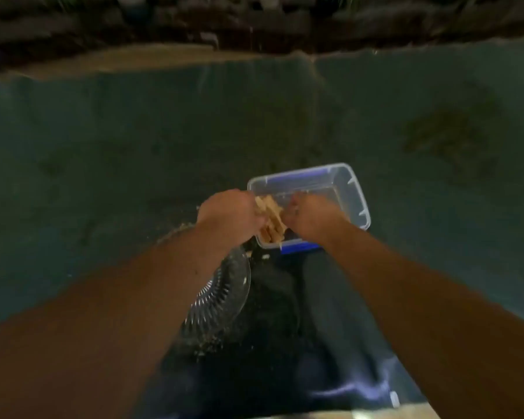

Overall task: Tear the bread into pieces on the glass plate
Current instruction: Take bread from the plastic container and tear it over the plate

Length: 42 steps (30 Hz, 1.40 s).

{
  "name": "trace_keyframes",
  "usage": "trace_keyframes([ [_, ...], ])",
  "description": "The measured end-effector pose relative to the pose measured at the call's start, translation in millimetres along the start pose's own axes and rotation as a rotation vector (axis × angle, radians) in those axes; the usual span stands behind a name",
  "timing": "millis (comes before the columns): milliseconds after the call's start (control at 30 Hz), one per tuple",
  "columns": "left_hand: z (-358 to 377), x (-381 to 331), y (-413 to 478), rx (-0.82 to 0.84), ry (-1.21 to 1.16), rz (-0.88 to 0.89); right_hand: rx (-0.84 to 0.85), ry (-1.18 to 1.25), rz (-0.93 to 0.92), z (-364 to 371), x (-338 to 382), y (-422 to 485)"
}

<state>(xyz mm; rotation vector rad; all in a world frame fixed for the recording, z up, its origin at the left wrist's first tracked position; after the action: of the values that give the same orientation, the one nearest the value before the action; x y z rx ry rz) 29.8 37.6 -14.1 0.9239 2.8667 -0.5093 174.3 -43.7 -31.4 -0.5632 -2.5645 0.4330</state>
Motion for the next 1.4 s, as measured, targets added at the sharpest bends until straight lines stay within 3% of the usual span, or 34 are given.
trace_keyframes([
  [167, 39, 12, 14, -0.031, -0.147, -0.225, 0.110, 0.217, 0.040, 45, -8, 26],
  [367, 45, 9, 22, -0.113, -0.172, -0.243, 0.192, 0.344, -0.007, 56, -14, 32],
  [600, 49, -3, 25, -0.112, -0.244, -0.226, 0.171, 0.243, 0.012, 53, -17, 34],
  [700, 51, -7, 26, -0.103, -0.148, -0.207, 0.102, 0.165, 0.017, 54, -13, 35],
  [867, 41, -9, 27, -0.231, -0.123, -0.159, -0.027, 0.054, 0.117, 45, -12, 33],
  [1167, -6, 10, 7, -0.314, -0.842, -0.314, -0.274, 0.241, 0.105, 2, 12, 3],
  [1400, -26, 103, -23, -0.489, -1.206, -0.493, -0.234, 0.495, 0.085, -3, 80, -10],
])
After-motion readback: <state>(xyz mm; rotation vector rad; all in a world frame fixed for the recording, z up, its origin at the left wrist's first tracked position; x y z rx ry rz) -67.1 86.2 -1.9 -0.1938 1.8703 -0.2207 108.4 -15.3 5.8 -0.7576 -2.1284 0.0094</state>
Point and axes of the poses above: each hand's wrist, its own y-axis towards the middle knuckle, its own z-axis out of the palm, x = y × z, the point moved 5 cm from there along y, towards the middle knuckle, and after that the axes turned 1 degree about -z, right-handed, at the moved point
